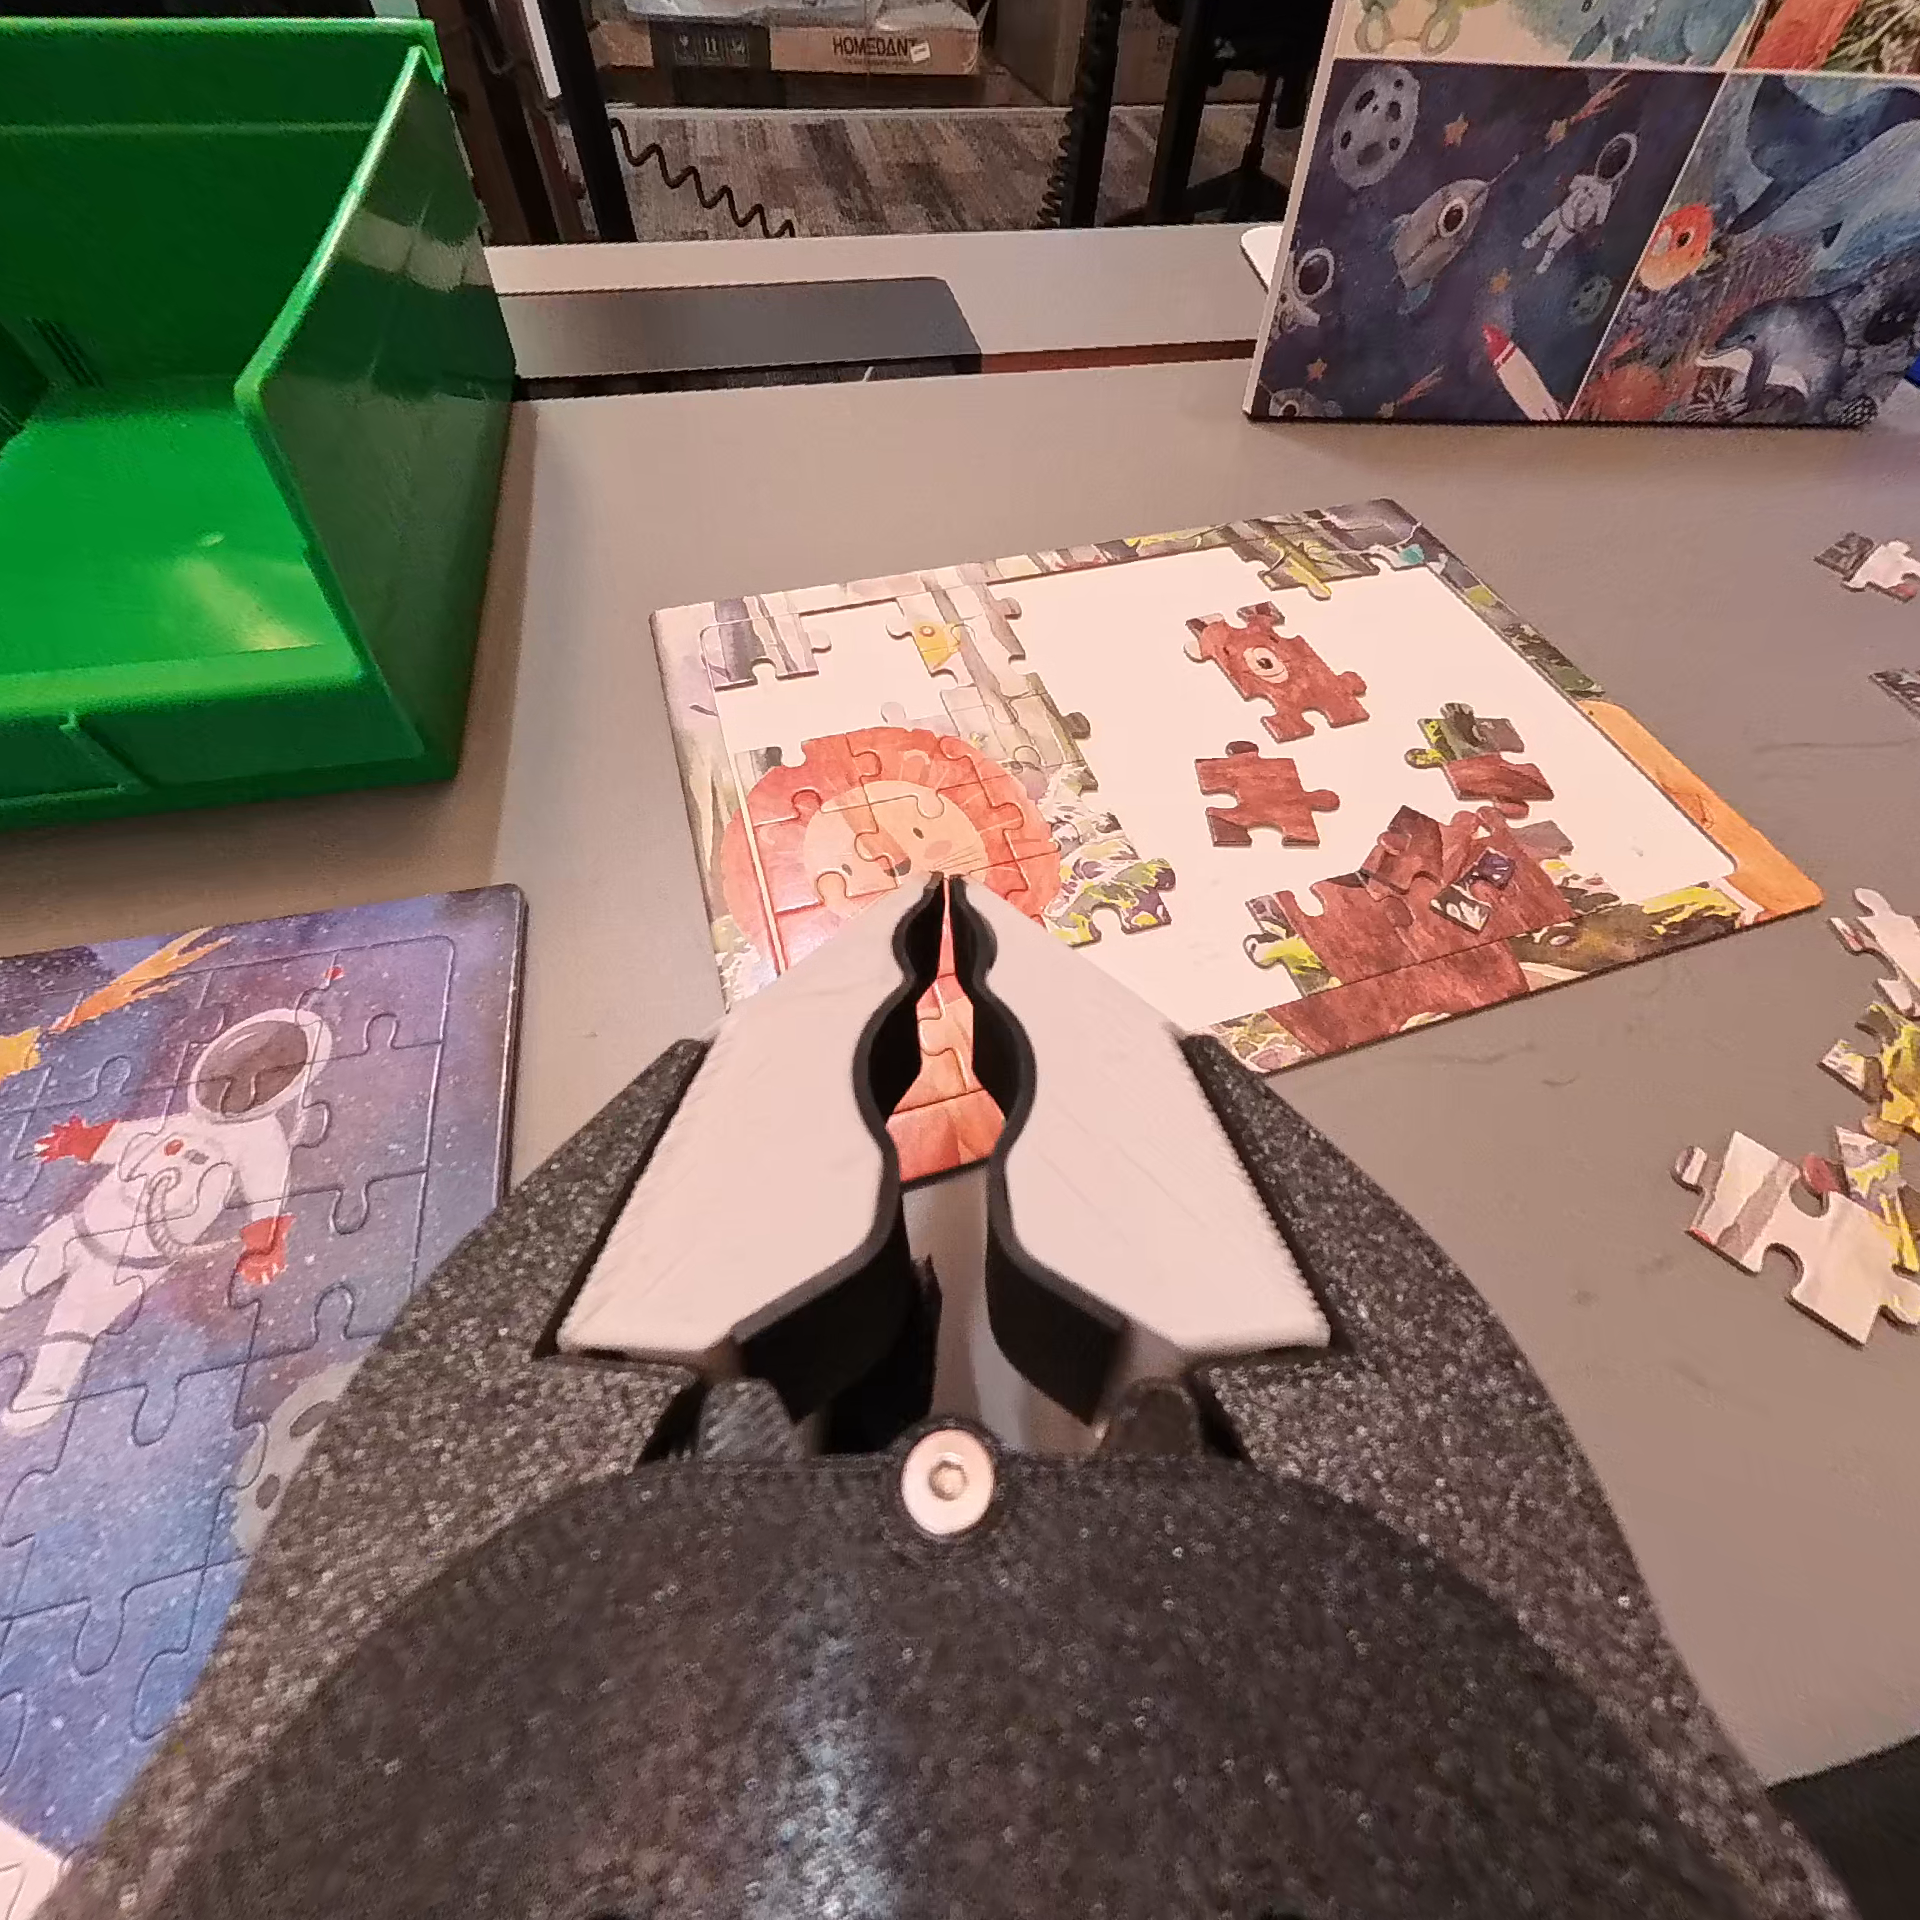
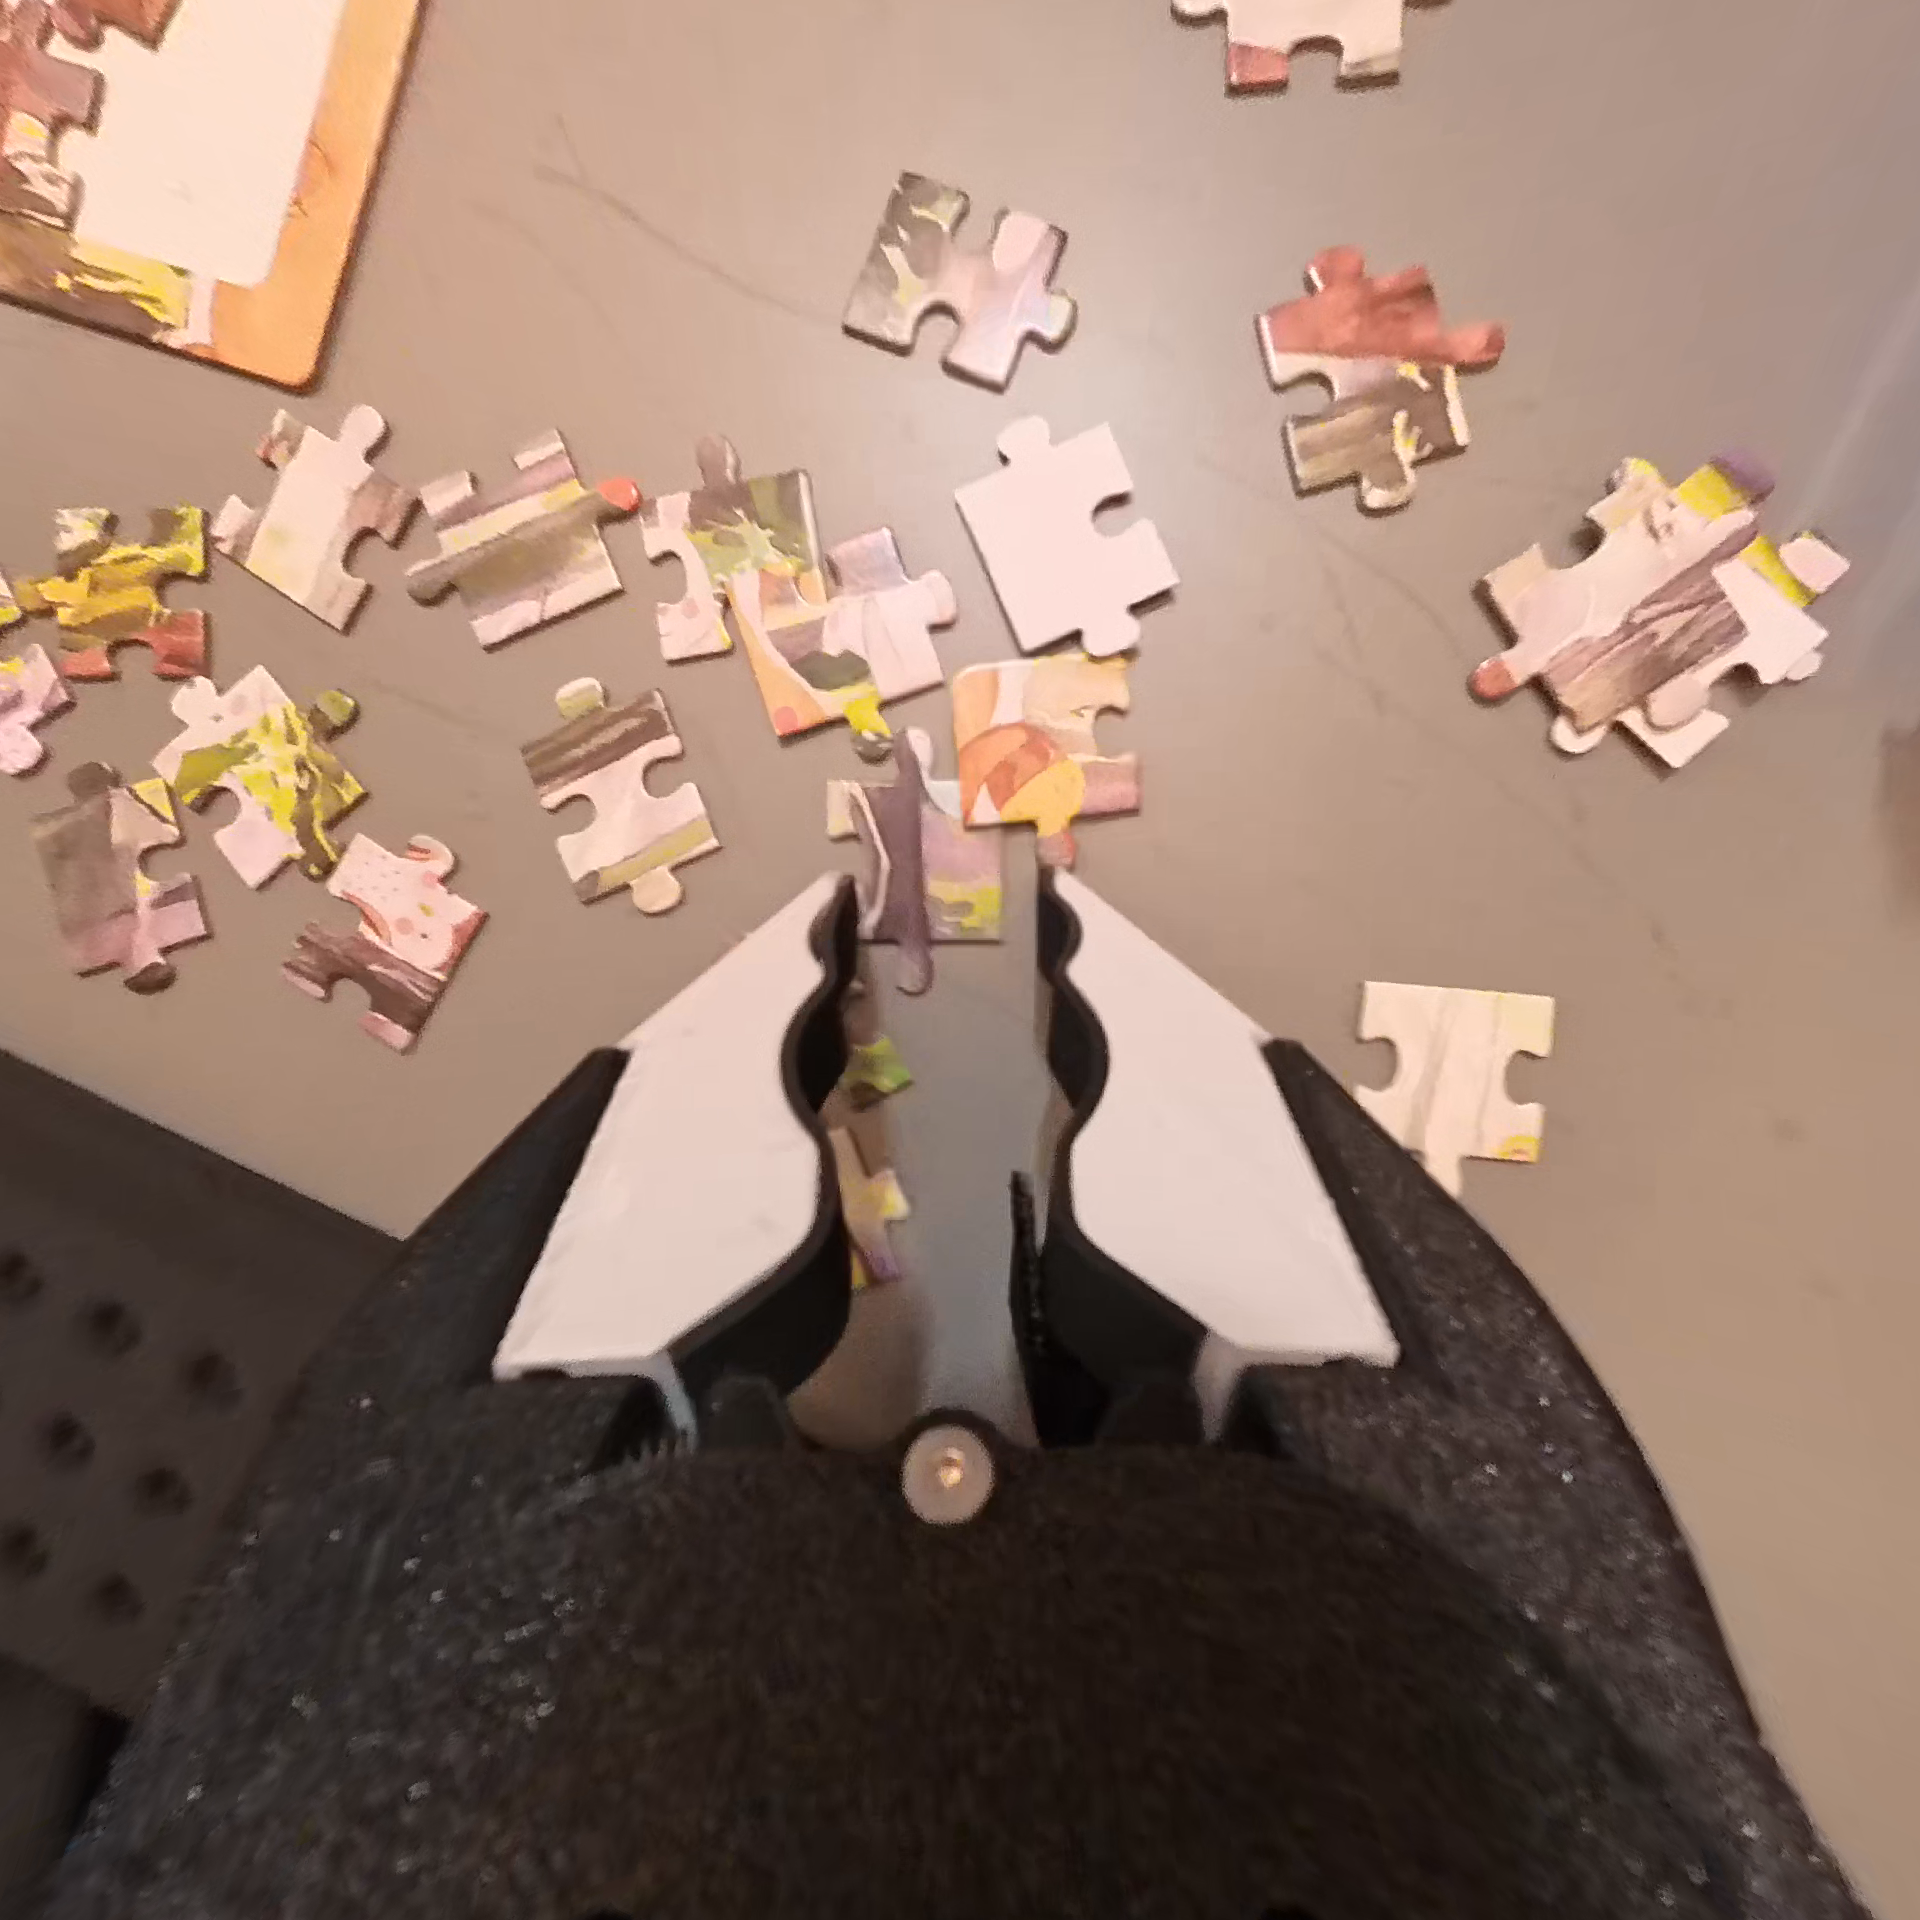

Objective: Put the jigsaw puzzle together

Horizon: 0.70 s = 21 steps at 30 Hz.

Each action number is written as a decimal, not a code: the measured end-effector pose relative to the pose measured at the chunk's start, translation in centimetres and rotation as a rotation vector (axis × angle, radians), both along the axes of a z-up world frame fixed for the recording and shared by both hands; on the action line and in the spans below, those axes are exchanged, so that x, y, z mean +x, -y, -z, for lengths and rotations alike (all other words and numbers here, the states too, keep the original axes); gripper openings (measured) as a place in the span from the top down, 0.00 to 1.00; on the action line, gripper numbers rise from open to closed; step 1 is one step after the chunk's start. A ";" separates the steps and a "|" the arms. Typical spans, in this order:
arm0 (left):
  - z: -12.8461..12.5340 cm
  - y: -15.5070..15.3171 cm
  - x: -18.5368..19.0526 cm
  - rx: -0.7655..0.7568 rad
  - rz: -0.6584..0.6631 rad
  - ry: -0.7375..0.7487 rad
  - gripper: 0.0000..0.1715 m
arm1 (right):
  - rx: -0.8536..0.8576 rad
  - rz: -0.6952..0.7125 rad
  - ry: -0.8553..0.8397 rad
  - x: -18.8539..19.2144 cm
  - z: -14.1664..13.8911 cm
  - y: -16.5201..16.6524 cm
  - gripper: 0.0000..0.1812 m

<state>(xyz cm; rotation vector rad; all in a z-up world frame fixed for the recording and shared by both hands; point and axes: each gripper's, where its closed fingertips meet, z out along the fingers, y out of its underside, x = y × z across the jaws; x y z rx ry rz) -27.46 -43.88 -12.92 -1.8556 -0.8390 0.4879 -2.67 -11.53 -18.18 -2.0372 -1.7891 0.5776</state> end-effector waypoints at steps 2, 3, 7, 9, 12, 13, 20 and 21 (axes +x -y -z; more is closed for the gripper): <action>0.0 0.0 0.0 0.004 -0.001 0.001 1.00 | 0.011 0.032 0.003 -0.3 0.2 0.4 0.82; 0.0 0.0 0.0 0.004 0.000 0.002 1.00 | 0.047 0.045 0.007 -0.4 0.3 0.2 0.84; 0.0 0.0 0.1 0.004 0.004 0.002 1.00 | 0.087 0.069 0.033 -0.4 0.3 0.4 0.85; 0.0 -0.1 0.1 0.006 0.006 0.003 1.00 | 0.082 0.059 0.041 -0.4 0.3 0.5 0.86; -0.1 0.0 0.1 0.015 0.004 0.002 1.00 | 0.082 0.040 0.040 -0.4 0.3 0.5 0.86; -0.2 0.0 0.1 0.019 0.003 0.002 1.00 | 0.089 0.034 0.033 -0.4 0.2 0.4 0.86; -0.3 0.0 0.0 0.032 0.003 0.008 1.00 | 0.058 0.026 -0.067 -0.7 -2.4 1.3 0.86; -0.2 0.0 0.0 0.031 0.003 0.009 1.00 | 0.045 0.011 -0.098 -1.4 -3.4 1.9 0.86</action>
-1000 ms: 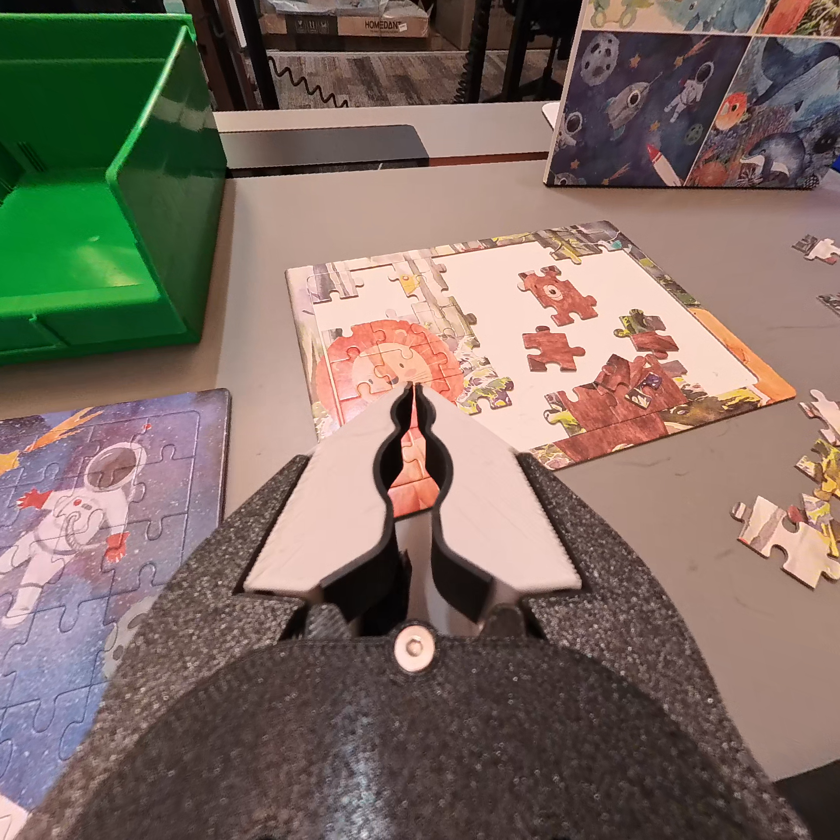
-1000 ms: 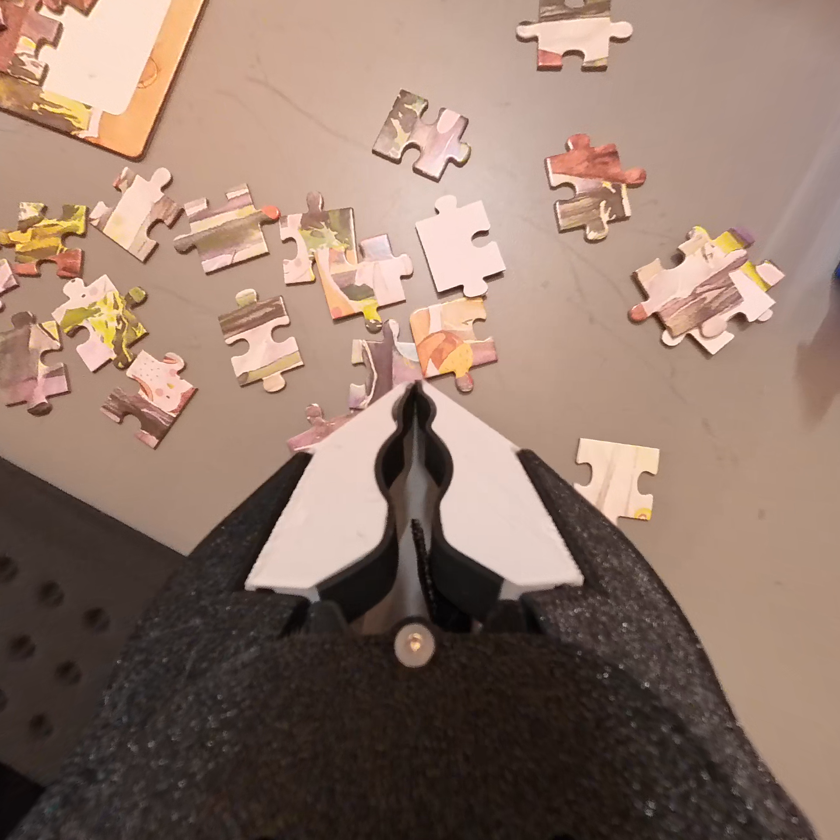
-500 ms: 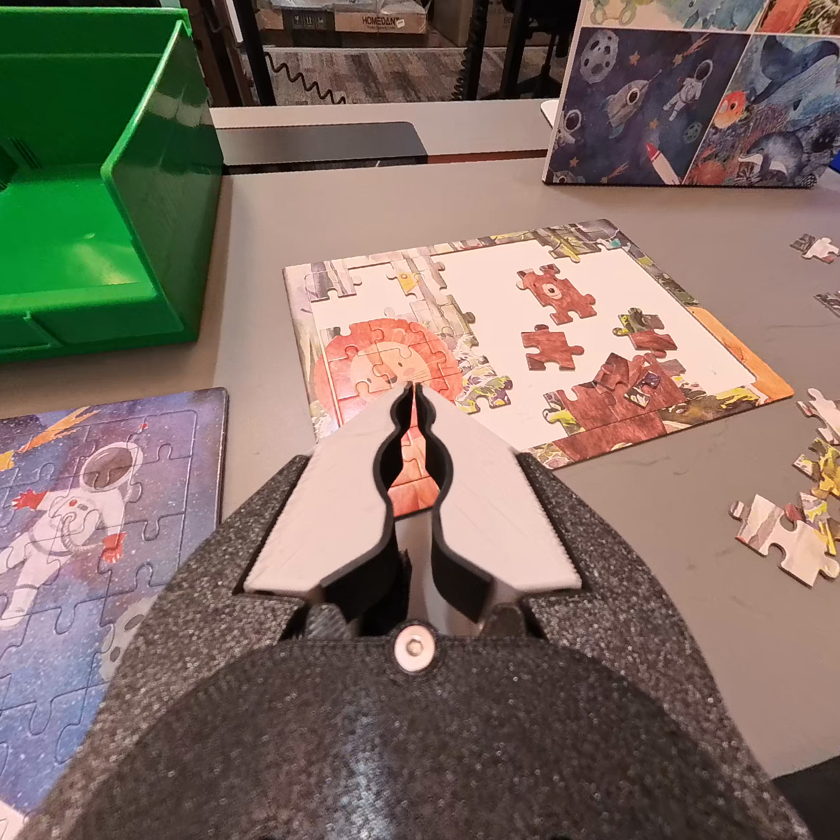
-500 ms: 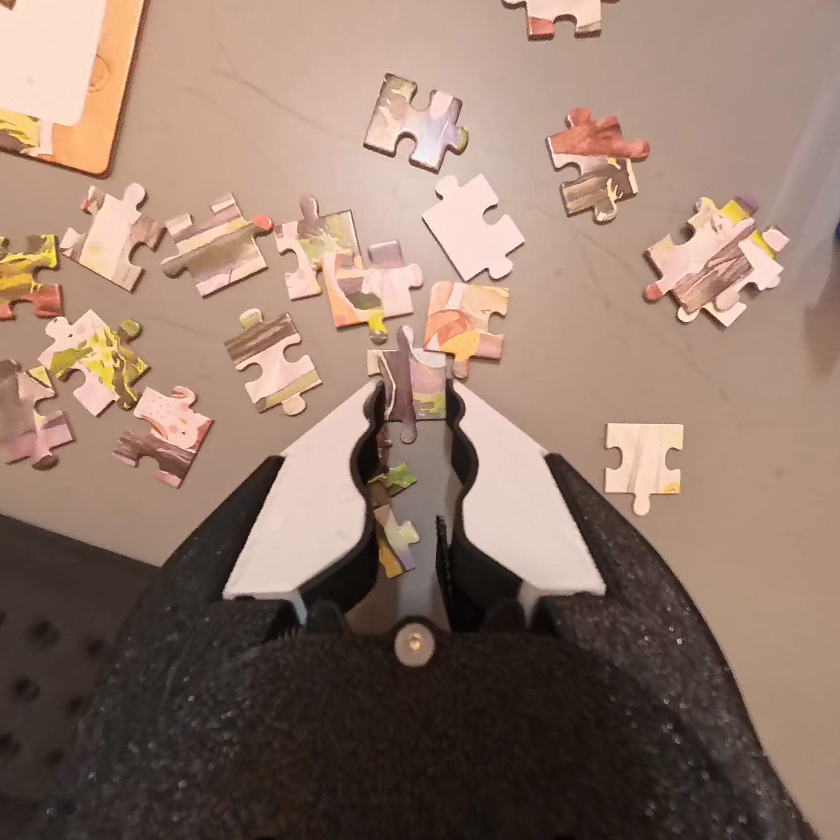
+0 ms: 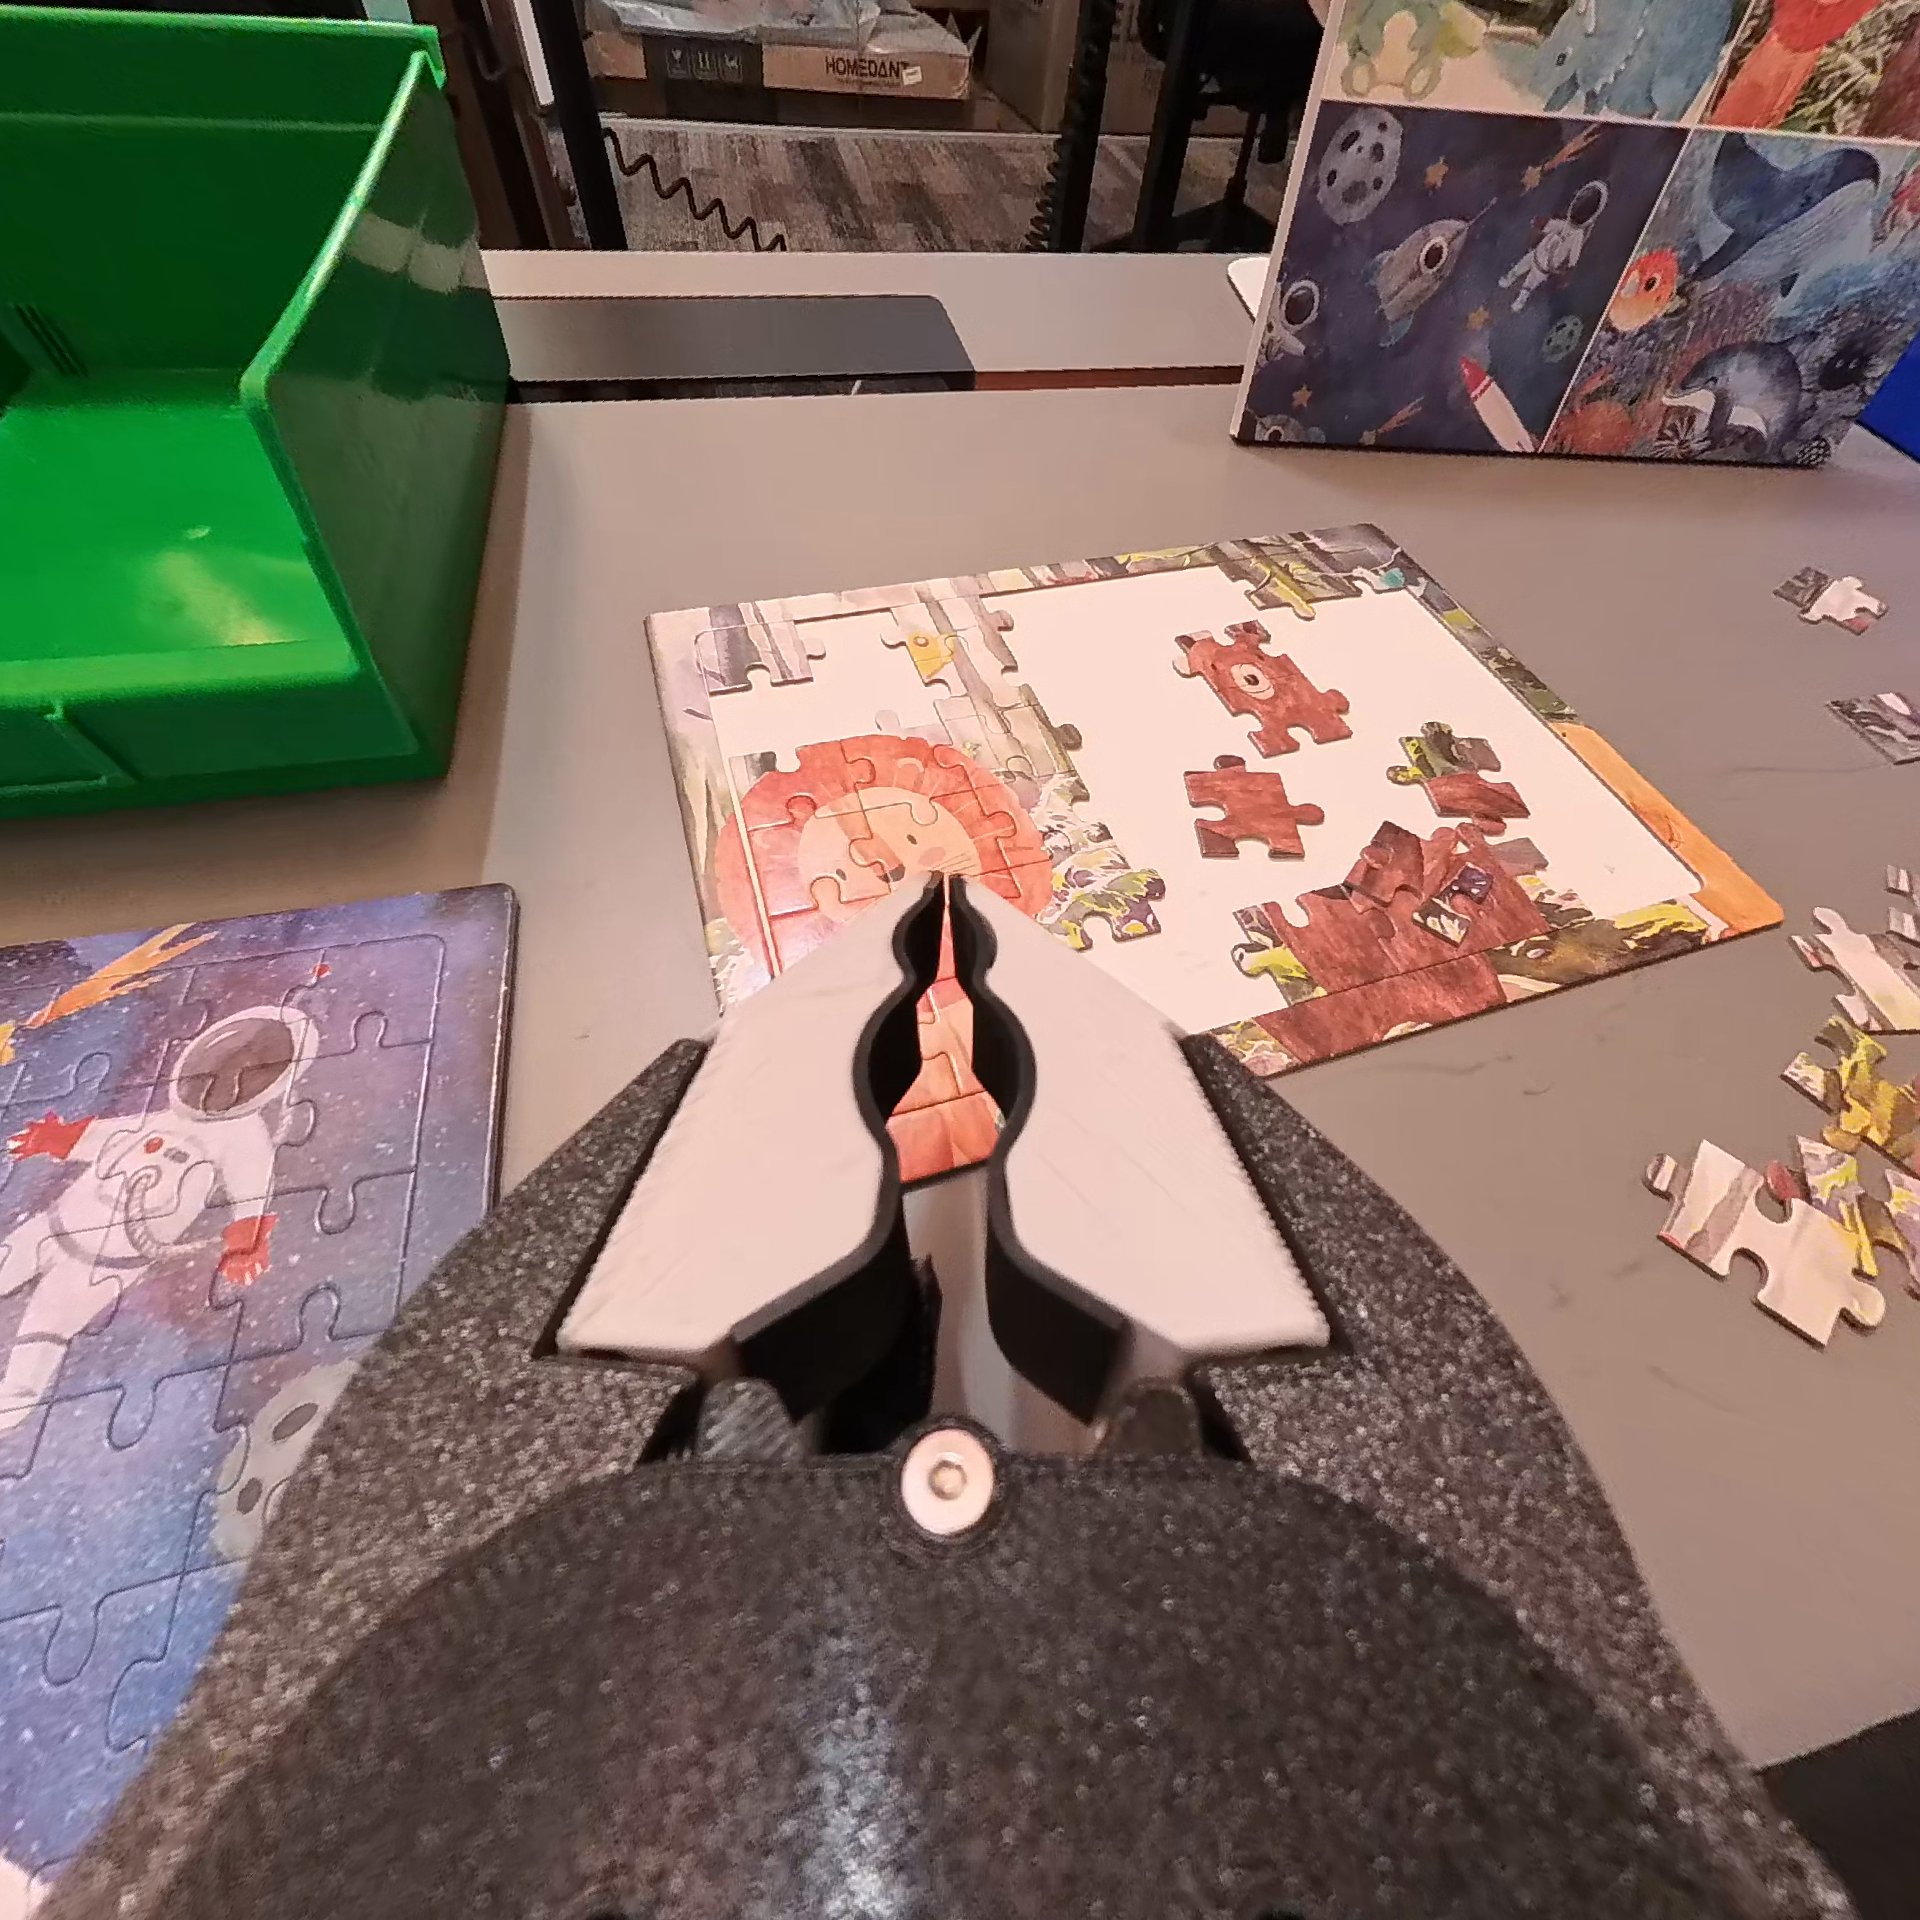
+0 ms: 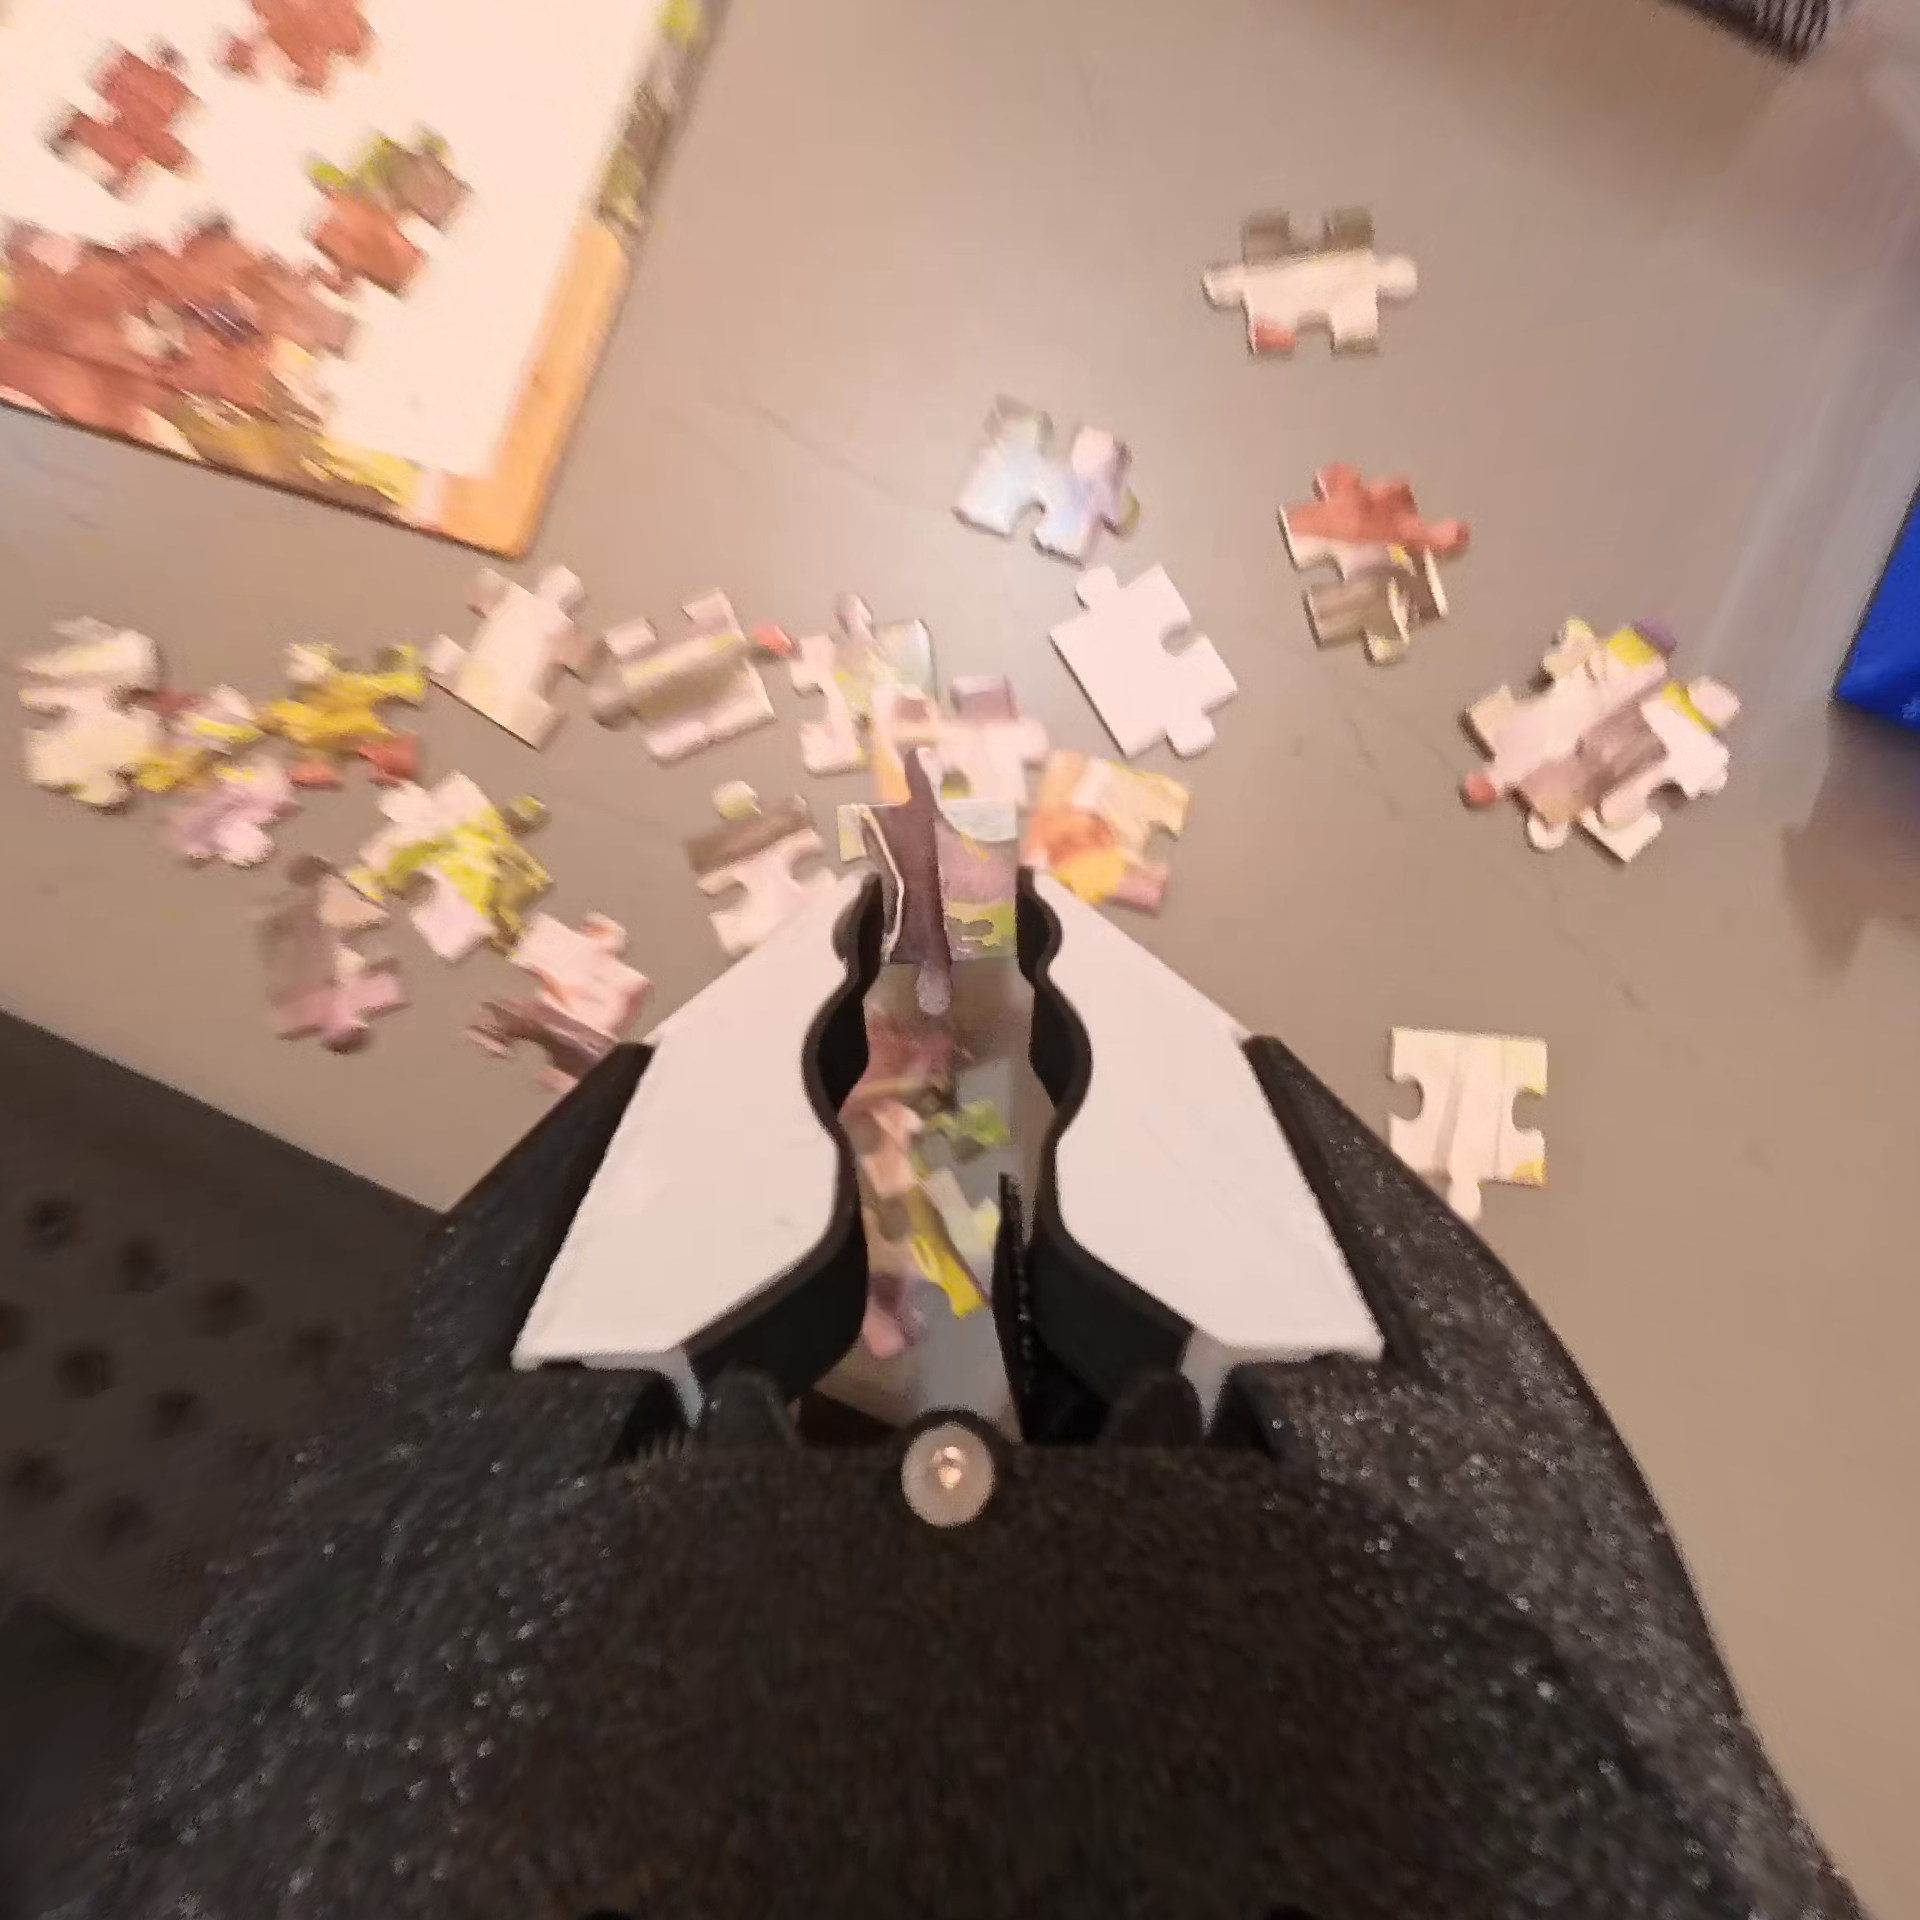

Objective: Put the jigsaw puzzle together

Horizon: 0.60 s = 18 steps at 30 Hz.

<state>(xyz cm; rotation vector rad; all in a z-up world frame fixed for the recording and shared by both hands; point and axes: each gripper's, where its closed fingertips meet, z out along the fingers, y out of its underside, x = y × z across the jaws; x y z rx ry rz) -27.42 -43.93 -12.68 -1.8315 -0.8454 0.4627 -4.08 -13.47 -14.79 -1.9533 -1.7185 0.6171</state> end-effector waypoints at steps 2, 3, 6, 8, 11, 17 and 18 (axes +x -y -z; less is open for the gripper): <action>0.1 0.0 0.0 -0.003 0.001 0.002 1.00 | -0.029 -0.050 -0.066 -2.6 -2.2 1.8 0.86; 0.1 -0.1 0.0 -0.005 0.001 0.002 1.00 | -0.049 -0.085 -0.092 -4.5 -3.1 2.9 0.86; 0.0 -0.1 0.0 -0.003 0.002 0.001 1.00 | -0.069 -0.168 -0.108 -11.2 -4.2 5.9 0.86; -0.1 0.0 0.0 0.005 0.003 -0.003 1.00 | -0.052 -0.174 -0.068 -15.9 -3.4 6.7 0.86; -0.2 -0.1 0.2 0.018 0.011 -0.003 1.00 | -0.075 -0.098 0.028 -21.1 -0.3 6.2 0.86; -0.4 -0.4 0.6 0.037 0.046 -0.003 1.00 | -0.183 0.057 0.108 -25.2 2.9 5.8 0.86; -0.5 -0.5 0.7 0.042 0.051 -0.007 1.00 | -0.150 0.067 0.113 -25.2 3.0 5.6 0.85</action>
